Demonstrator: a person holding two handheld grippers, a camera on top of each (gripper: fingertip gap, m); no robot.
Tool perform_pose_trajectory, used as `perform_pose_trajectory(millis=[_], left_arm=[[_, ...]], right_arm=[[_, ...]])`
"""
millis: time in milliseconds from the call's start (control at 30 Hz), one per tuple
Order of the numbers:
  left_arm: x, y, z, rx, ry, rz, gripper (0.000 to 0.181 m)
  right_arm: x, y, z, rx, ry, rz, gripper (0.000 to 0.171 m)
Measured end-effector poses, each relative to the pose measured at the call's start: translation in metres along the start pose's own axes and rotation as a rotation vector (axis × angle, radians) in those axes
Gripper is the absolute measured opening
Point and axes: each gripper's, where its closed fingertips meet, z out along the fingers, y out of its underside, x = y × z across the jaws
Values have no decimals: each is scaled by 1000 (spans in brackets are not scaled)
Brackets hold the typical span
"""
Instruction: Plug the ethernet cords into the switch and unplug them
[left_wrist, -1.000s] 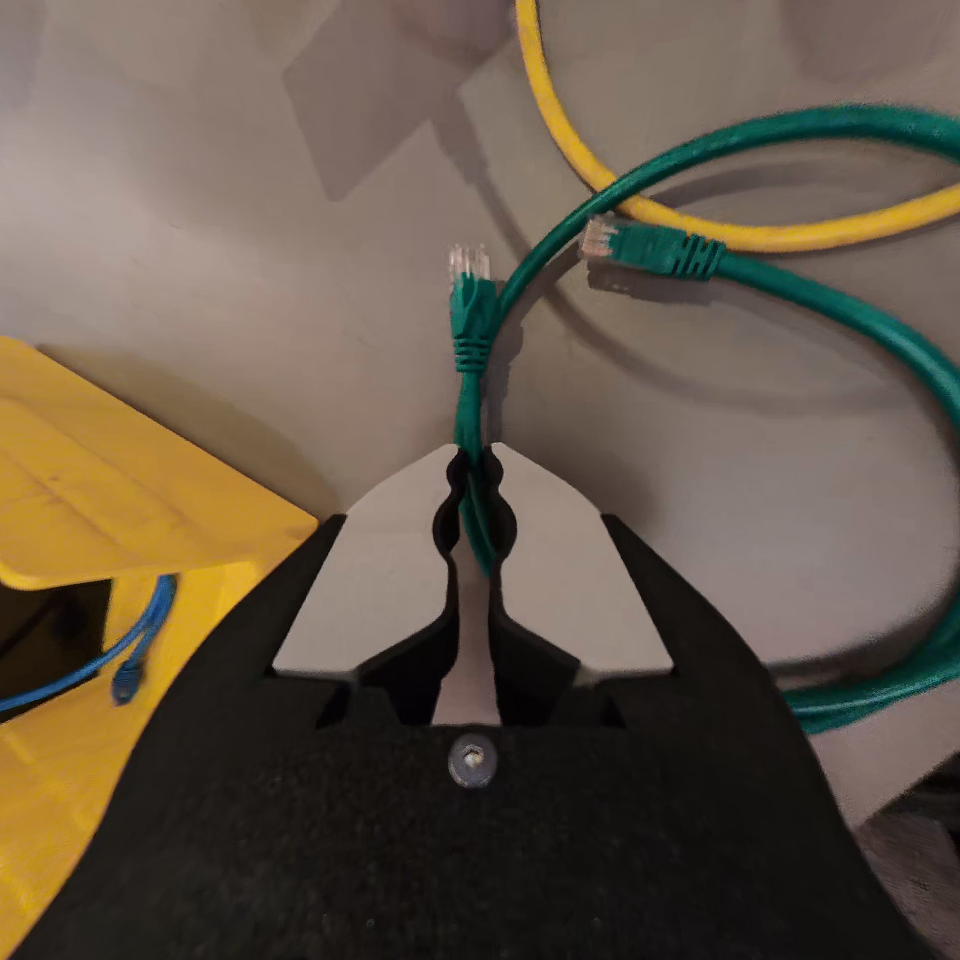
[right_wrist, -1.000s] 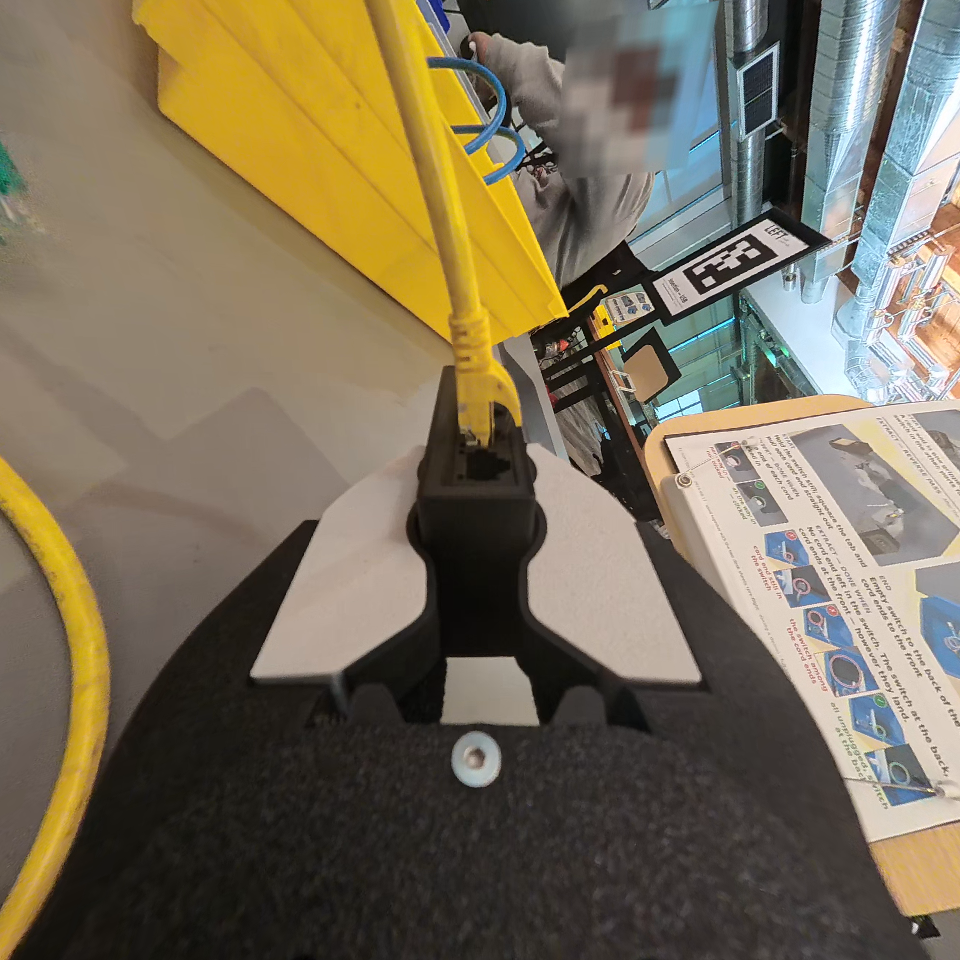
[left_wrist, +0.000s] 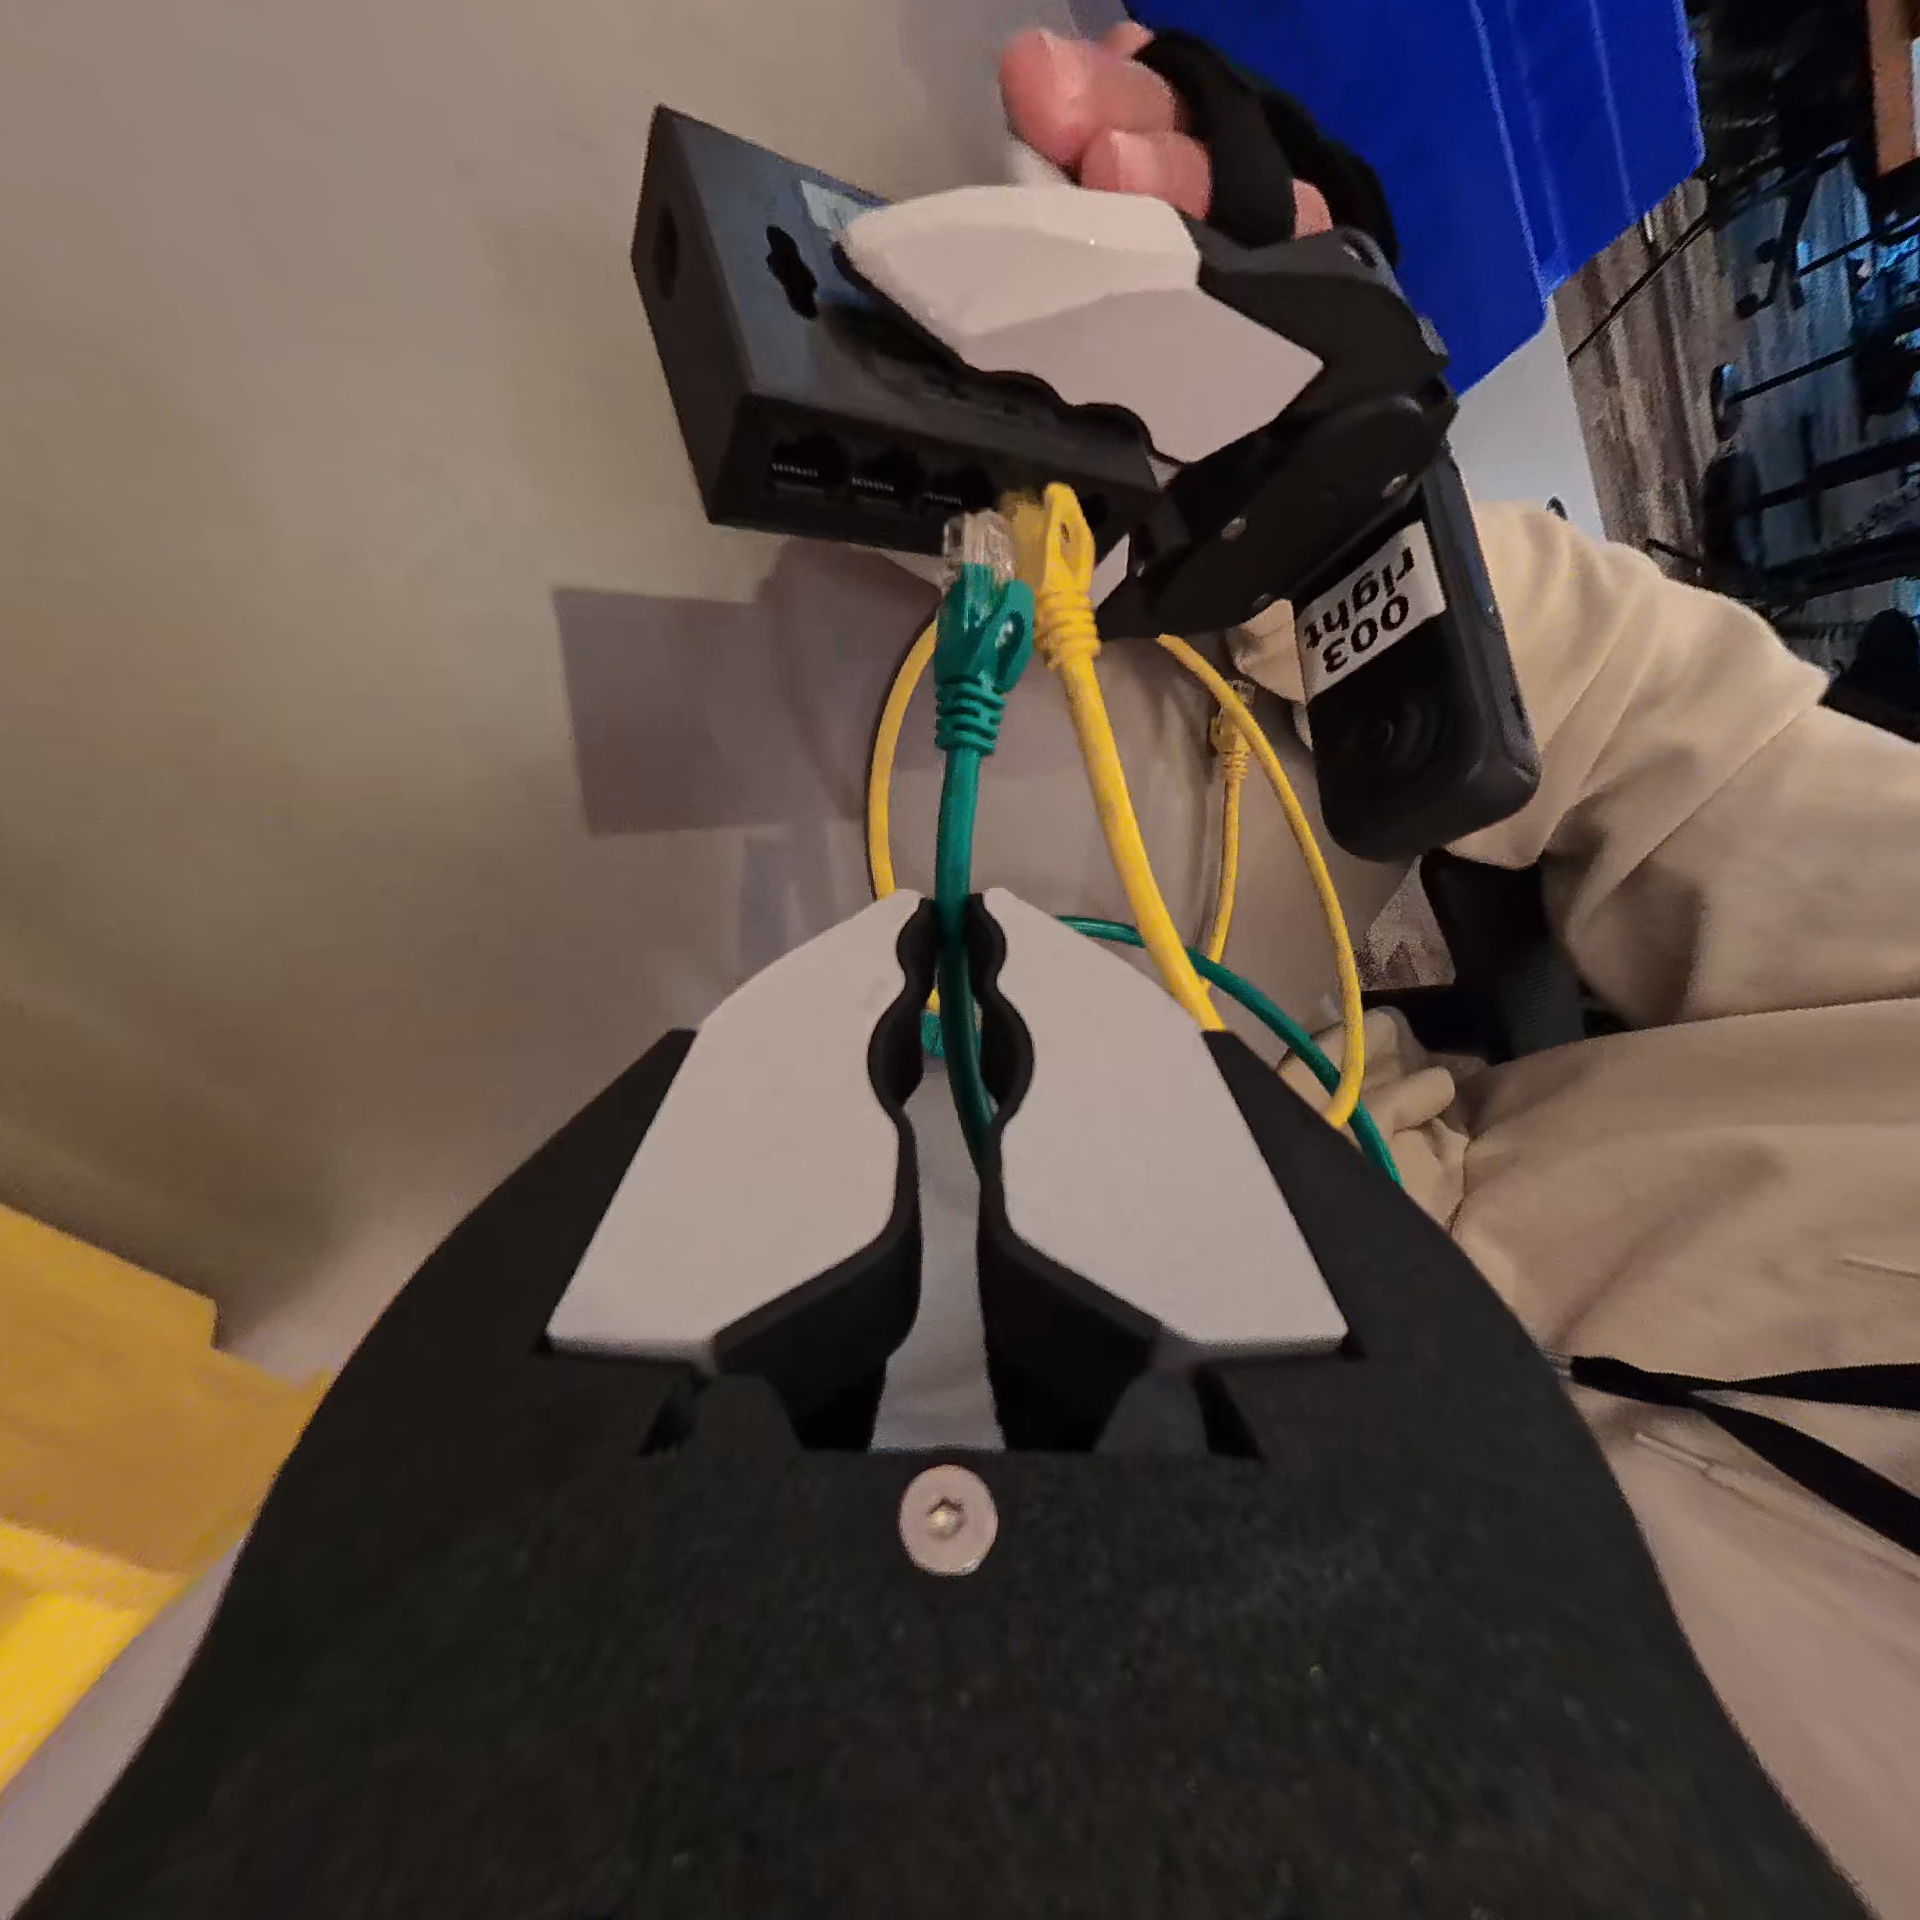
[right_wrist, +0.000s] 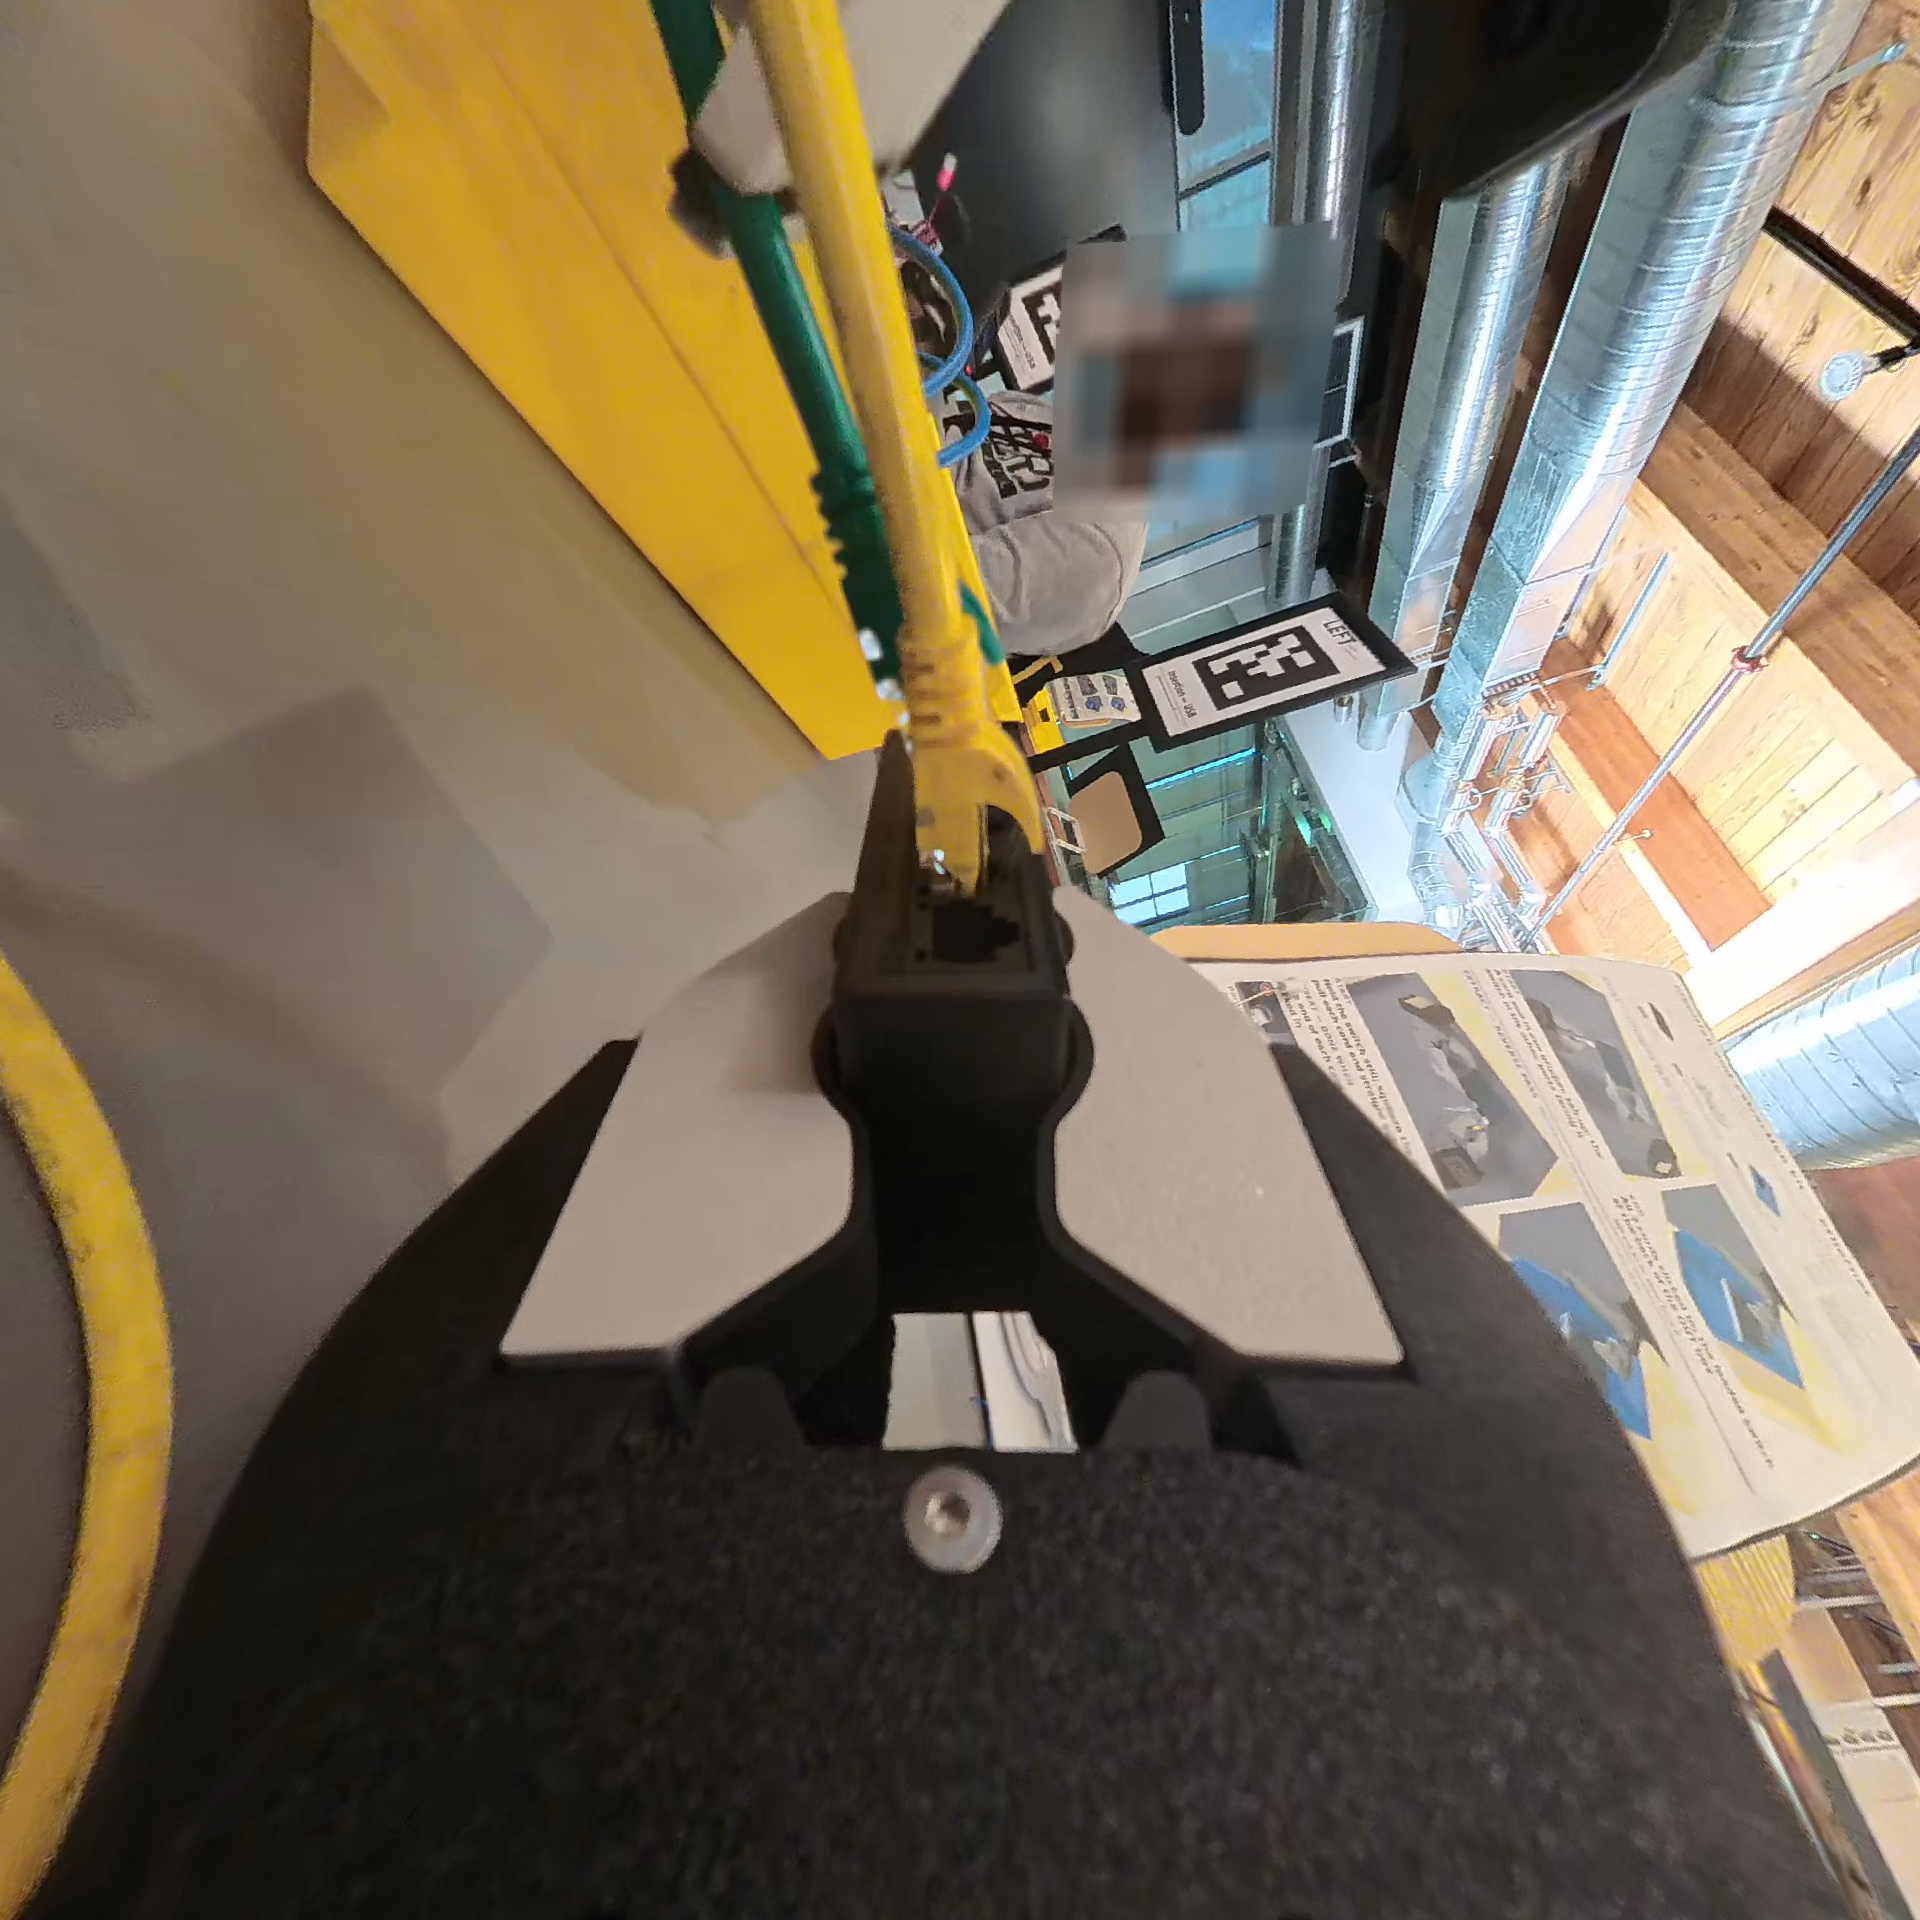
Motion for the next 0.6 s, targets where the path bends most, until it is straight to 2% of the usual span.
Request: perform_pose_trajectory(millis=[300, 600], left_arm=[[-7, -3, 4, 33, 34, -64, 5], [-17, 6, 7, 4, -39, -70, 5]], right_arm=[[-2, 0, 1, -16, 3, -51, 30], [-7, -3, 2, -19, -12, -89, 30]])
